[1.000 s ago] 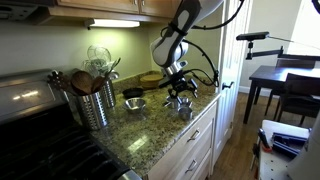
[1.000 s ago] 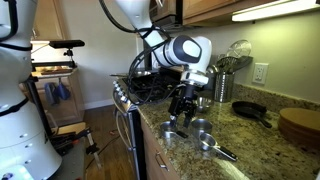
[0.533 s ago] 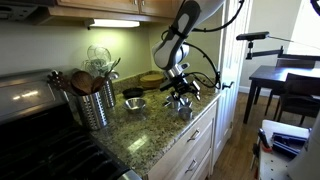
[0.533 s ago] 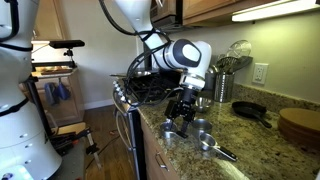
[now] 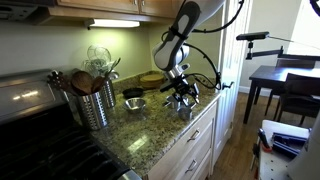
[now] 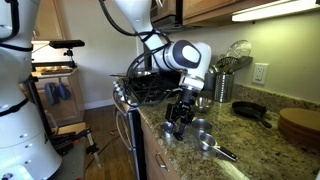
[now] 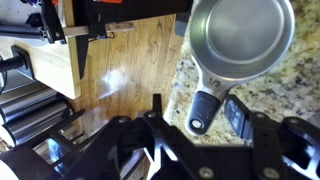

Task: Stack the silver measuring cups together

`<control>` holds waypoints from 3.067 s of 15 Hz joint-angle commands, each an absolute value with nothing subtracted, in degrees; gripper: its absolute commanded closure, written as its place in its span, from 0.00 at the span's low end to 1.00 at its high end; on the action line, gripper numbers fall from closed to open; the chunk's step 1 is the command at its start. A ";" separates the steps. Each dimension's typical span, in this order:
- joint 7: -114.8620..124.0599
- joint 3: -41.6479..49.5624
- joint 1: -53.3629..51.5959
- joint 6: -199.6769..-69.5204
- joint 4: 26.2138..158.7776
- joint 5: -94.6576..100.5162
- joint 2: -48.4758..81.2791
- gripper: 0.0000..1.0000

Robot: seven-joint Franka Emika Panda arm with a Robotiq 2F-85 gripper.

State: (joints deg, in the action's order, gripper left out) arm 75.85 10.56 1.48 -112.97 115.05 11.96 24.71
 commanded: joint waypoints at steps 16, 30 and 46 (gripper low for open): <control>76.20 10.42 2.25 -118.45 118.09 5.47 24.01 0.00; 76.09 10.51 2.26 -119.04 119.61 5.44 24.89 0.65; 74.54 11.34 2.65 -117.96 120.70 6.48 22.70 0.91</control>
State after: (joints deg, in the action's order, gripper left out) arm 76.36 10.70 2.15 -117.26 118.61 6.48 25.96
